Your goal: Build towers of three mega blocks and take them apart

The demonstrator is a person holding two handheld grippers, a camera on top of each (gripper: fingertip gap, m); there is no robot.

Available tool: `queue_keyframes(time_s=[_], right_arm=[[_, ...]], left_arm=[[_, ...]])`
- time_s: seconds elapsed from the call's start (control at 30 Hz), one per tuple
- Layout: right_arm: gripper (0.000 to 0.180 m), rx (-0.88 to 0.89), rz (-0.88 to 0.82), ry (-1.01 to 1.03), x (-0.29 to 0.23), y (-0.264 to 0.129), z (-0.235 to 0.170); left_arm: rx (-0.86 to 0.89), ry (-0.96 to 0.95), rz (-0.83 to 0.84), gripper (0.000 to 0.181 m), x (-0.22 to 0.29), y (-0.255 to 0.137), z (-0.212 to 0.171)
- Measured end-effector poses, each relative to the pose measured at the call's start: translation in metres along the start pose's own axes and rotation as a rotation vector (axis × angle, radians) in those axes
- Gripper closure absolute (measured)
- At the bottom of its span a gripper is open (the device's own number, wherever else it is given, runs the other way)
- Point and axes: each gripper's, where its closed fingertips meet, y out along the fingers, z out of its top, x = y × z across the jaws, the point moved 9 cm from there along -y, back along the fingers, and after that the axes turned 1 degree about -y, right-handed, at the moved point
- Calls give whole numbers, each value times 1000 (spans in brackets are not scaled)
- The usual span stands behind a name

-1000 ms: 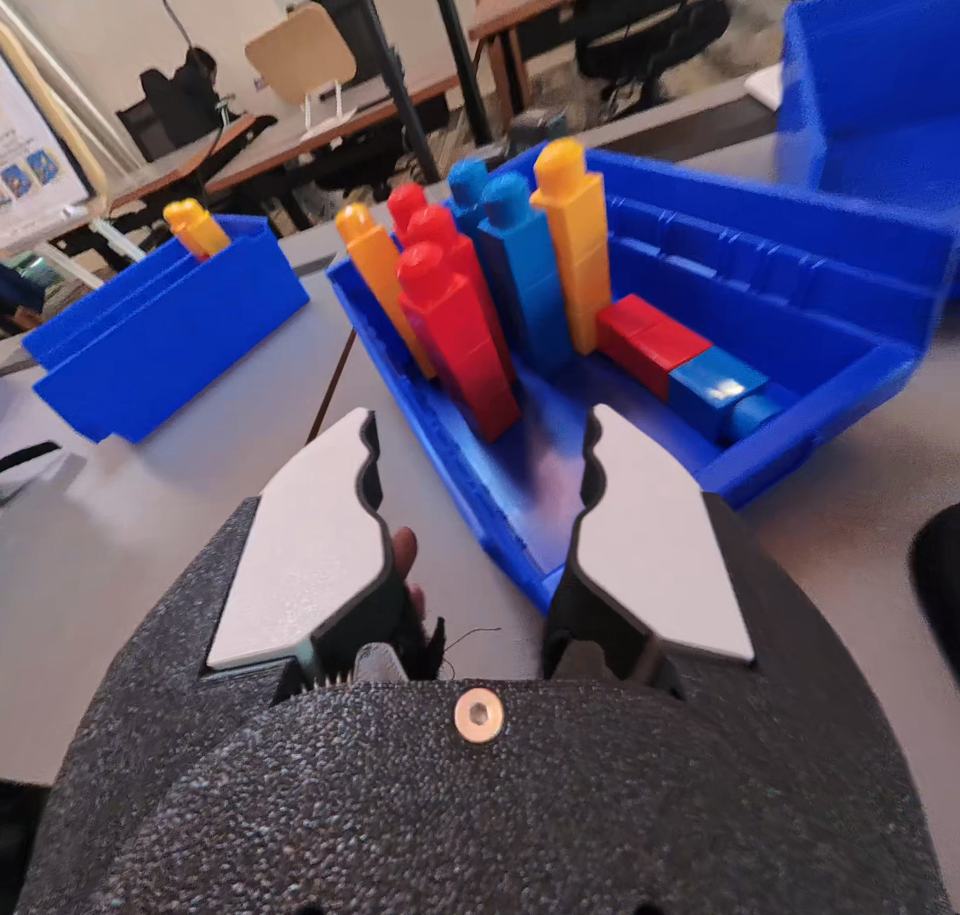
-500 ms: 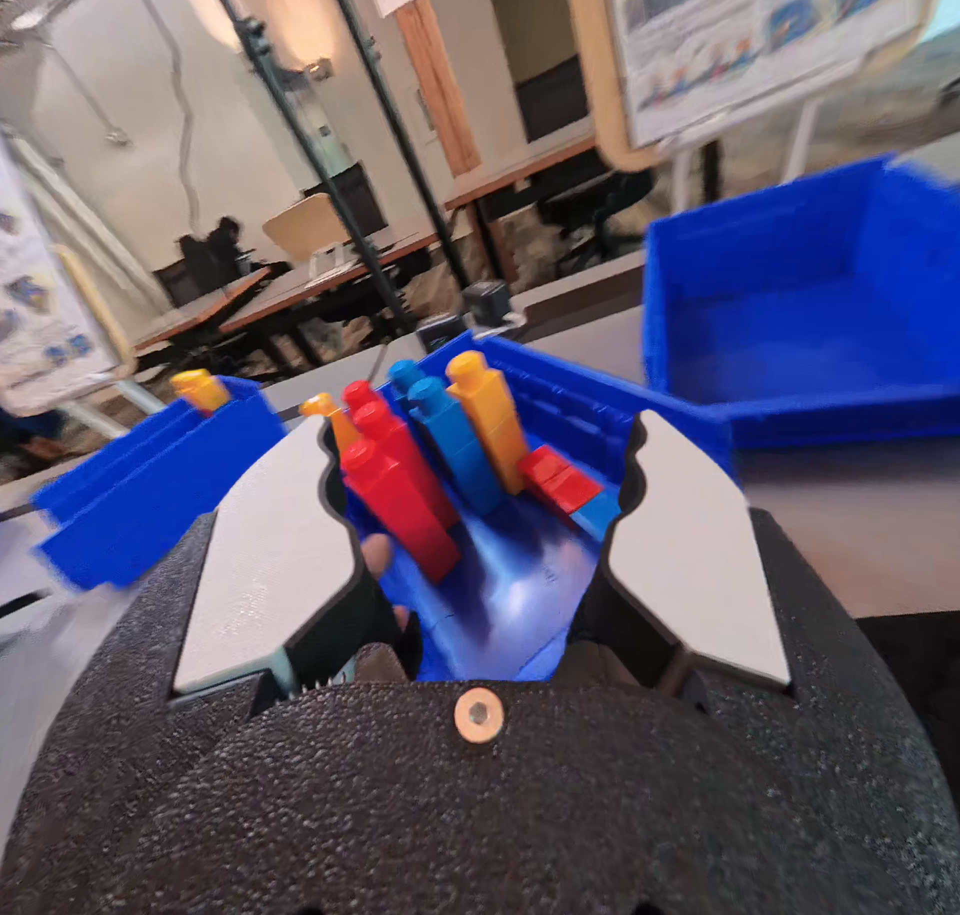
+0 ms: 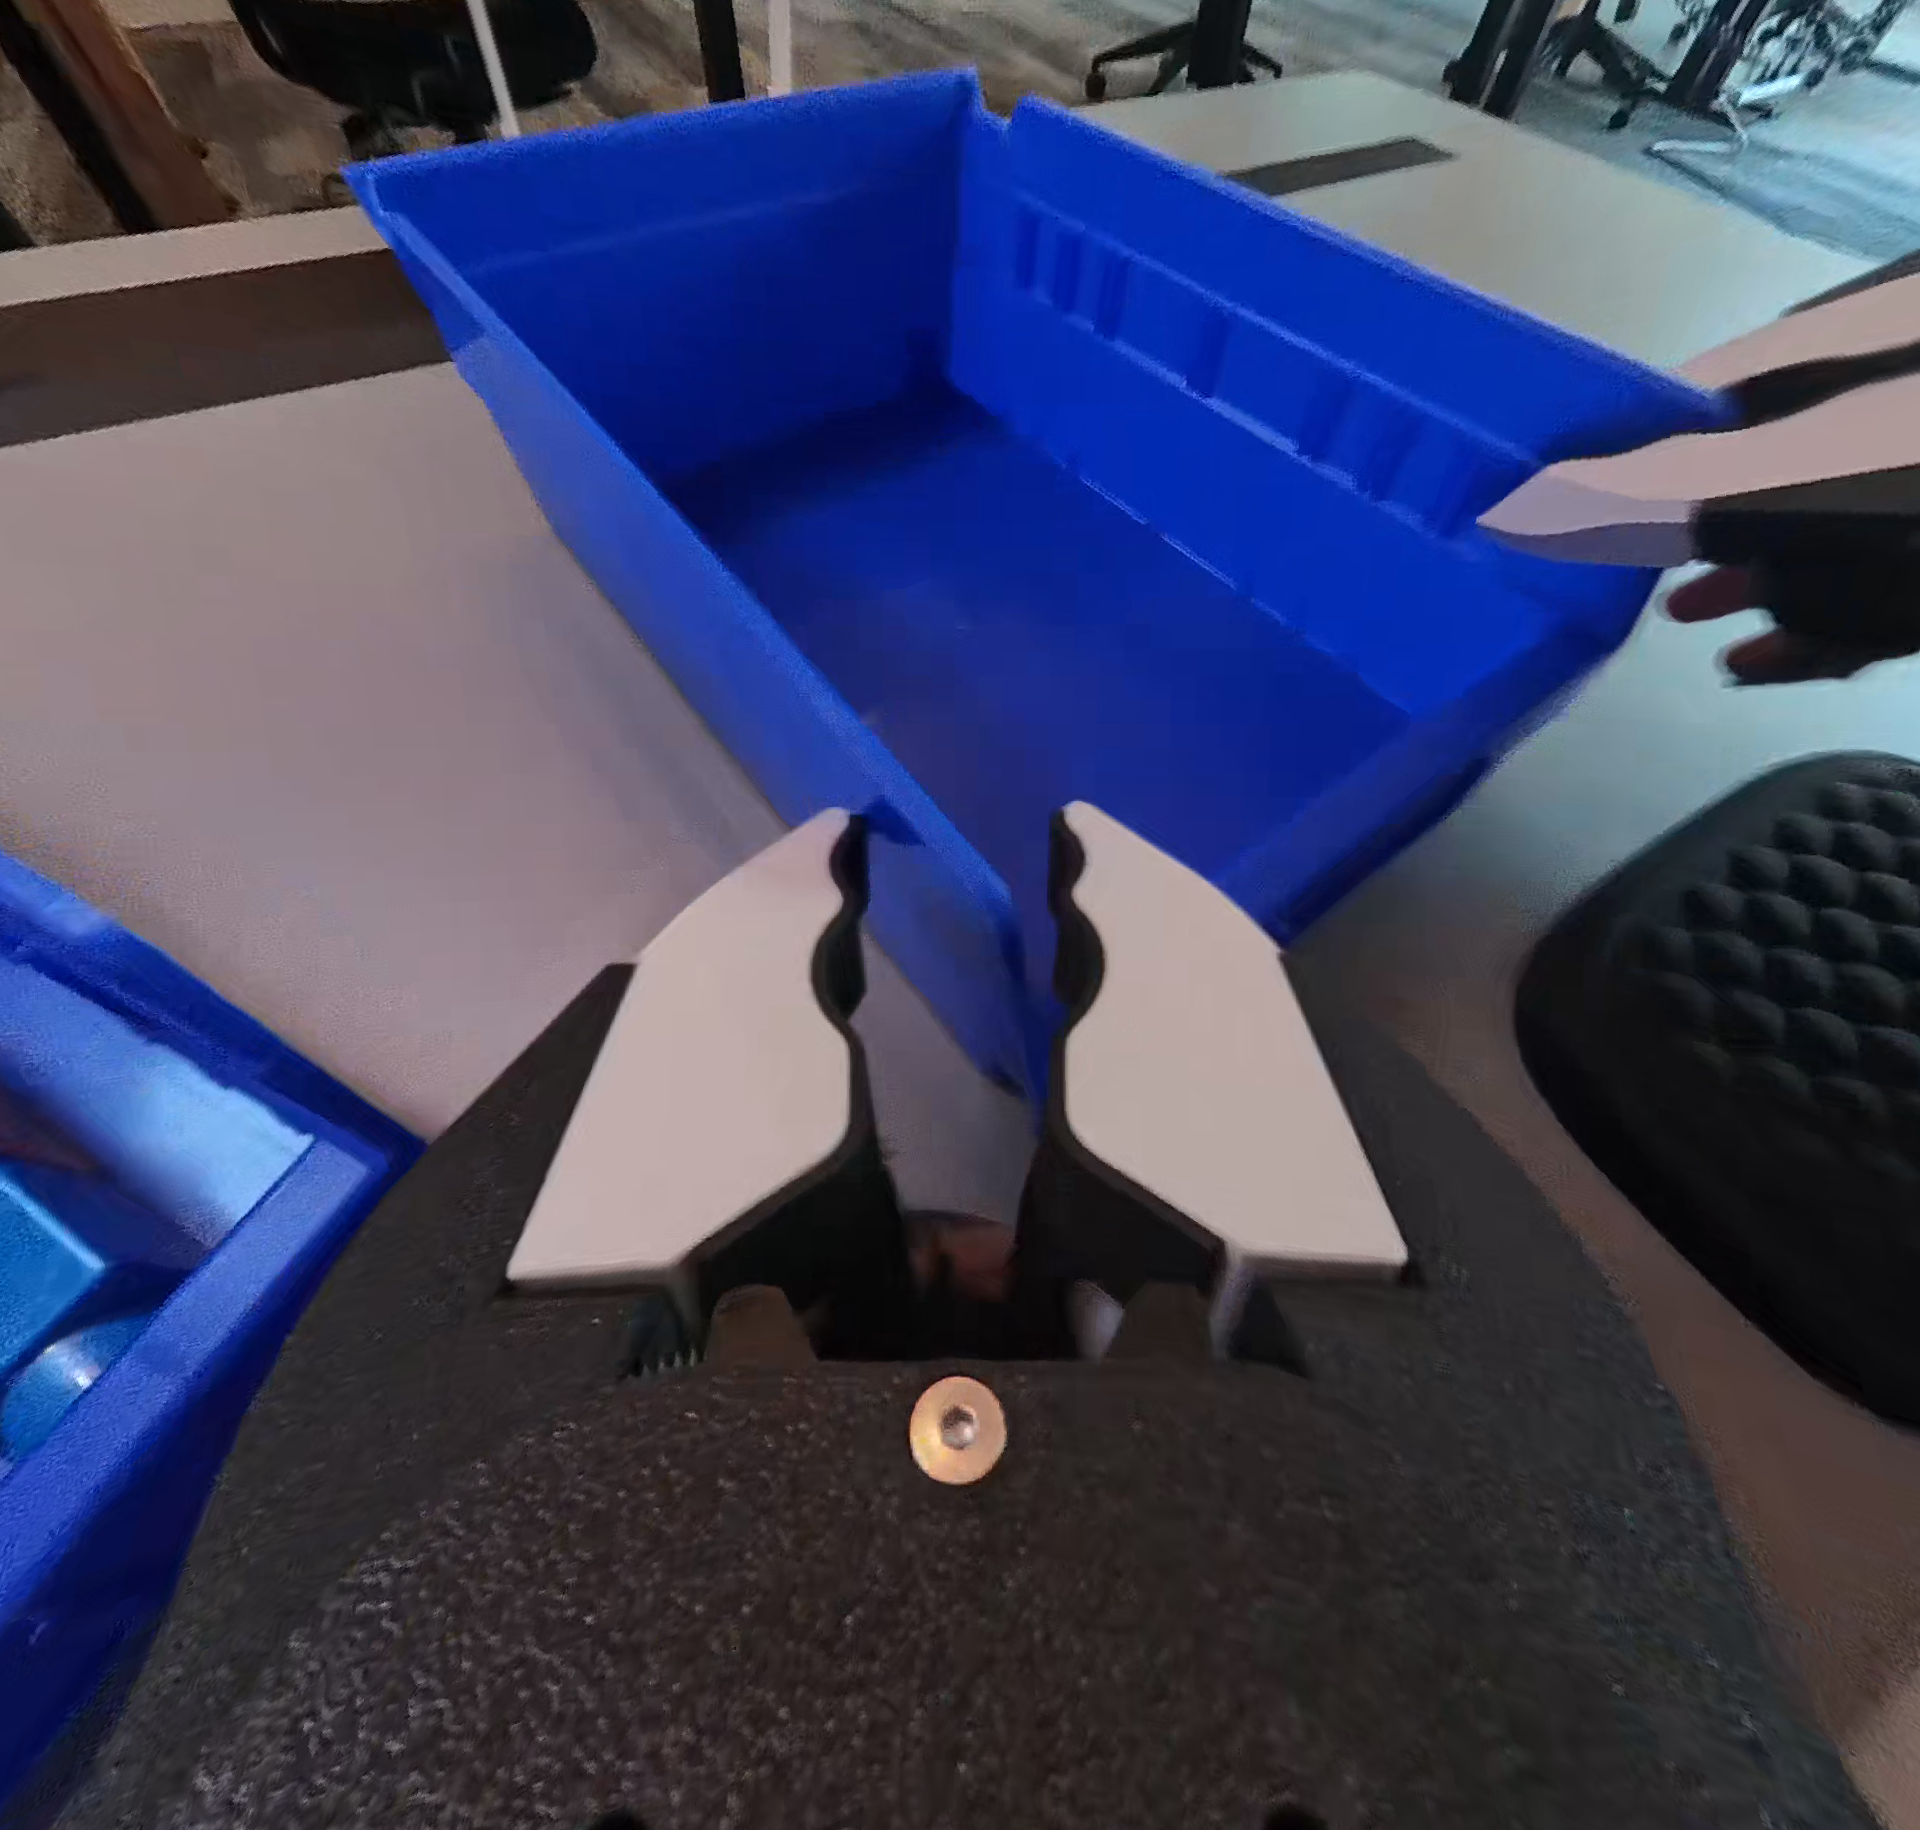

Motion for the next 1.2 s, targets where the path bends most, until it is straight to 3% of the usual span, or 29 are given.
queue_keyframes(time_s=[0.1,0.2,0.43,0.53,0.73,0.93,1.0,1.07,1.2], right_arm=[[170,63,-72,-99,3,-3,-7],[169,109,-196,-201,14,-10,-14],[169,134,-426,-132,81,-44,-38],[169,99,-491,-38,111,-59,-51],[169,6,-538,60,145,-64,-78],[168,-17,-506,118,158,-57,-95],[166,-54,-421,174,160,-54,-102],[159,-58,-300,245,163,-53,-108],[111,15,-265,354,177,-74,-111]], left_arm=[[-19,147,92,160,3,15,5],[-28,201,34,160,11,32,18],[12,399,-82,163,68,96,67],[31,392,-172,163,94,126,83],[51,412,-215,168,131,172,93],[54,423,-226,166,142,185,84],[16,432,-249,163,143,187,78],[-7,422,-270,159,139,186,74],[-14,420,-206,123,118,154,82]])
